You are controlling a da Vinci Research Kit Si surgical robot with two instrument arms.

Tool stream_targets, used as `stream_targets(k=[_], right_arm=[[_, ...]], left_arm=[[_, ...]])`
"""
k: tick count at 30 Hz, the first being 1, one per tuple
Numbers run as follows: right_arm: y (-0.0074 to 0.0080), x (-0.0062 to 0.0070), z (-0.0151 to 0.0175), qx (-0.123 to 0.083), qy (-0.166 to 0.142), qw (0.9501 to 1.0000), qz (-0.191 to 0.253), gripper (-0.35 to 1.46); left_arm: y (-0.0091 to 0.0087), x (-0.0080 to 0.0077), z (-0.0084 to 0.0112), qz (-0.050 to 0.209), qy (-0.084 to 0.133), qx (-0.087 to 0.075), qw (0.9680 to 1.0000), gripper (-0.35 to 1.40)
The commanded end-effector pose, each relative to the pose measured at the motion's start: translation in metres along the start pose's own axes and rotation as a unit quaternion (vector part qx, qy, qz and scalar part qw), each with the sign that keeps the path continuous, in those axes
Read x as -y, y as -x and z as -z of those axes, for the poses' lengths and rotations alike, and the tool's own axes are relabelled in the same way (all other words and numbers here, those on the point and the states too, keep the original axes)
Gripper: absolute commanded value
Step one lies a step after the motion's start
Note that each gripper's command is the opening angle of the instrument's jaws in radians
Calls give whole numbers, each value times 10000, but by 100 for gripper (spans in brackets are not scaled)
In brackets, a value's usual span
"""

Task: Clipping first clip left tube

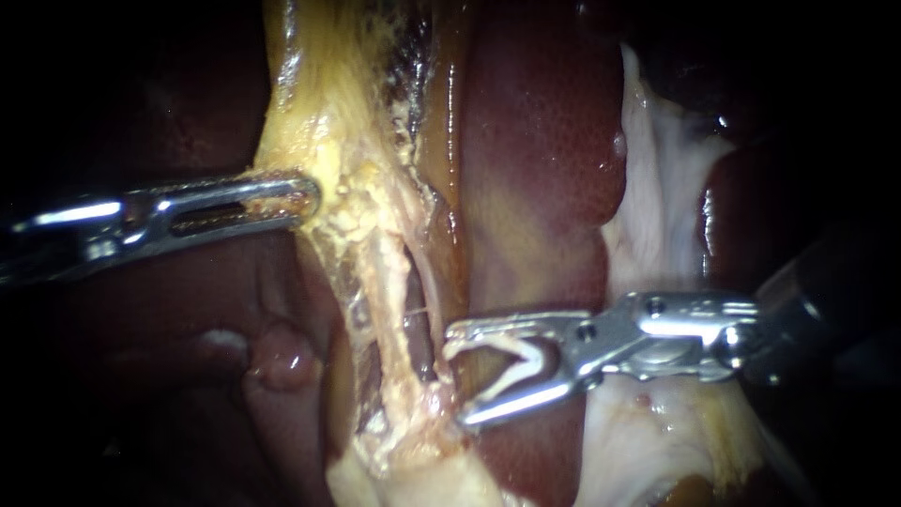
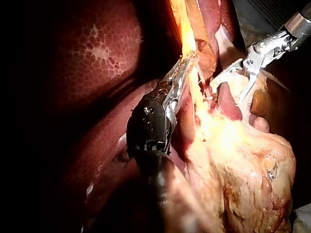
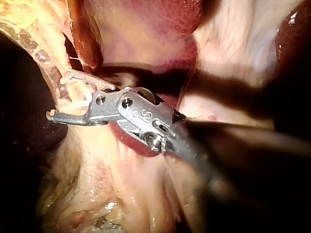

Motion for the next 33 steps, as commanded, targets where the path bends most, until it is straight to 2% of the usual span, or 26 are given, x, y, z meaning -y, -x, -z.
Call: stream_targets(k=[1,5,15,20,23,26,33], right_arm=[[0,-3,-1,13,20,10000,1,60],[3,-15,-5,60,96,9999,-31,59],[20,-42,-8,341,271,9990,-38,58],[26,-49,-19,343,311,9989,-17,59],[28,-51,-30,366,208,9991,-13,59],[30,-48,-41,276,-10,9996,21,59],[27,-33,-49,88,-590,9979,240,57]], left_arm=[[1,1,0,30,5,3,10000,-35],[2,3,2,33,-2,15,10000,-35],[3,8,4,39,-11,25,10000,-35],[4,10,5,42,-10,24,10000,-35],[4,11,5,42,-11,24,10000,-35],[4,11,5,42,-11,24,10000,-35],[4,11,5,42,-12,24,10000,-35]])
